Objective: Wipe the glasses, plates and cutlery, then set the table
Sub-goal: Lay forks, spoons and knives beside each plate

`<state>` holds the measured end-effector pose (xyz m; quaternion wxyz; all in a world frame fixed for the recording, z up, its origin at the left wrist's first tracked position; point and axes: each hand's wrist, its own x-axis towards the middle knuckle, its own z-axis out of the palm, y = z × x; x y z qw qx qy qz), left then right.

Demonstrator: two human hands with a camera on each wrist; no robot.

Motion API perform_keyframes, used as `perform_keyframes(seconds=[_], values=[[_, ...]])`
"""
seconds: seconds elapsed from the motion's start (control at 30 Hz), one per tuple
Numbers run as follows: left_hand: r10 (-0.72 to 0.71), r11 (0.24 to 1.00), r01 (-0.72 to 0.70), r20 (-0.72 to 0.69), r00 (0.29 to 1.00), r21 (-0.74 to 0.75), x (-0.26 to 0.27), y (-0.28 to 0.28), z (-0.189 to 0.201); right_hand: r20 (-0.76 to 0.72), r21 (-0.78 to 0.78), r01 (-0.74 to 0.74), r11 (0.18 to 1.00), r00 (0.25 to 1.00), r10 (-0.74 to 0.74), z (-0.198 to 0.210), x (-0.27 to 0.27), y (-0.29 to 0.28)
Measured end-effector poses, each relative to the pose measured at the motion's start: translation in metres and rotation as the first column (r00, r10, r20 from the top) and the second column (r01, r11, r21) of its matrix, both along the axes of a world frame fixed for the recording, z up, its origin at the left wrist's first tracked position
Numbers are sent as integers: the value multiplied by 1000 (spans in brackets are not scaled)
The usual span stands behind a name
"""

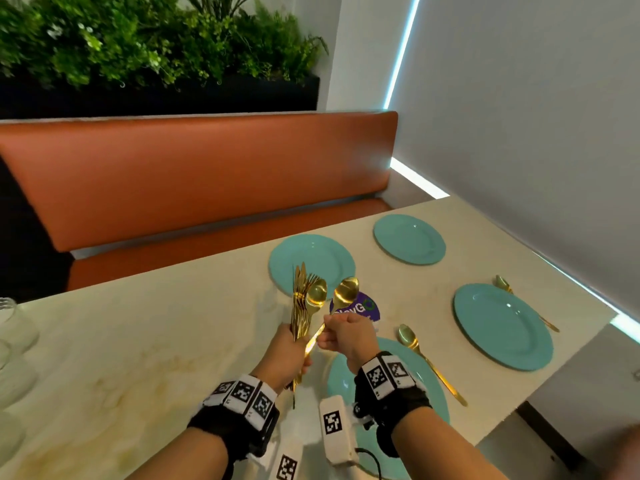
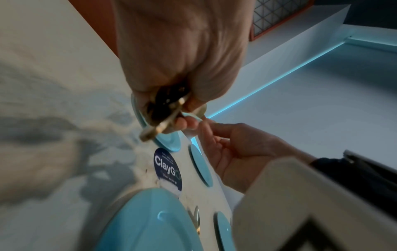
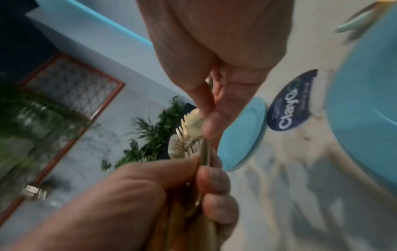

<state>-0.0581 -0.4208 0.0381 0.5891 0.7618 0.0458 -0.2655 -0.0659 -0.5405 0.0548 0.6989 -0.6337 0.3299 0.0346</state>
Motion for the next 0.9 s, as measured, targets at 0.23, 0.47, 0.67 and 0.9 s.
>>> perform_keyframes(seconds=[0.23, 0.47, 0.67, 0.9], values=[[-62, 992, 58, 33, 998, 115, 66, -32, -3, -300, -850, -466, 246, 811, 503, 2, 59, -49], [-74, 990, 69, 31, 997, 127, 106, -50, -4, -565, -776, -581, -244, 468, 680, 12, 116, -99], [193, 979, -193, 9, 981, 65, 147, -50, -11, -598, -722, -692, 18, 637, 488, 2, 181, -168], [187, 982, -188, 16, 982, 38, 171, -45, -19, -791, -562, -820, 111, 572, 216, -48, 249, -191]])
